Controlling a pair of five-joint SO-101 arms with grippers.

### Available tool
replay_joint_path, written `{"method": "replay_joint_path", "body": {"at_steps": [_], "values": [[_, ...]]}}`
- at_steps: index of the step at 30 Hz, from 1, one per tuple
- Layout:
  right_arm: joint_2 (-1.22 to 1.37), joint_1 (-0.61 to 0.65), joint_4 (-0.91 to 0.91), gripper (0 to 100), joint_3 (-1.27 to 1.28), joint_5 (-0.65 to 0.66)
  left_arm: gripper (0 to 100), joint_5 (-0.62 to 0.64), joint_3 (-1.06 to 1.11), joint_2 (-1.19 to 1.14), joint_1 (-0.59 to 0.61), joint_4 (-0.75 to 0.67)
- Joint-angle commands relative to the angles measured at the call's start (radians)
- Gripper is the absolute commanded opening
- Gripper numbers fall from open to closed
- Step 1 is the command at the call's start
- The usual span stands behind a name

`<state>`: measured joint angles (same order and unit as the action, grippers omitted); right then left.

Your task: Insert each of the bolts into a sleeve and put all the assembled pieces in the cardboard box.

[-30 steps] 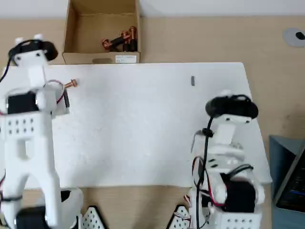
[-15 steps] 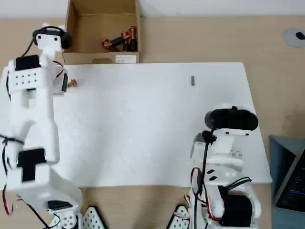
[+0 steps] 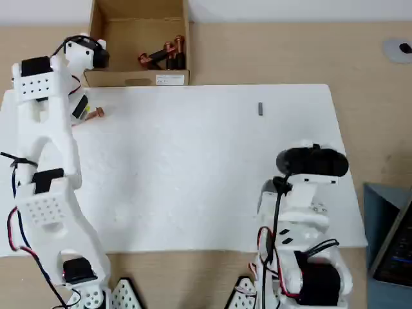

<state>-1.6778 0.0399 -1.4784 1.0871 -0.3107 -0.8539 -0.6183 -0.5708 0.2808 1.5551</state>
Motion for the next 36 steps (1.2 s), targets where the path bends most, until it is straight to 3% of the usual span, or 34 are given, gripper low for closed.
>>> {"method": "replay_joint_path", "body": {"at_steps": [1, 9, 28, 33, 36], "values": [[-0.01, -0.007, 0.023, 0.9, 0.001, 0.011, 12, -0.02, -0.166, -0.044, -0.011, 0.034], [-0.01, -0.007, 0.023, 0.9, 0.001, 0.011, 12, -0.098, -0.342, -0.211, -0.031, 0.071], [-0.01, -0.007, 0.02, 0.9, -0.001, 0.011, 12, -0.1, -0.615, -0.549, -0.046, 0.074], [-0.01, -0.007, 0.02, 0.9, -0.001, 0.011, 0, -0.095, -0.608, -0.573, -0.049, 0.081], [-0.01, -0.007, 0.02, 0.9, -0.004, 0.011, 0, -0.095, -0.608, -0.575, -0.049, 0.123]]}}
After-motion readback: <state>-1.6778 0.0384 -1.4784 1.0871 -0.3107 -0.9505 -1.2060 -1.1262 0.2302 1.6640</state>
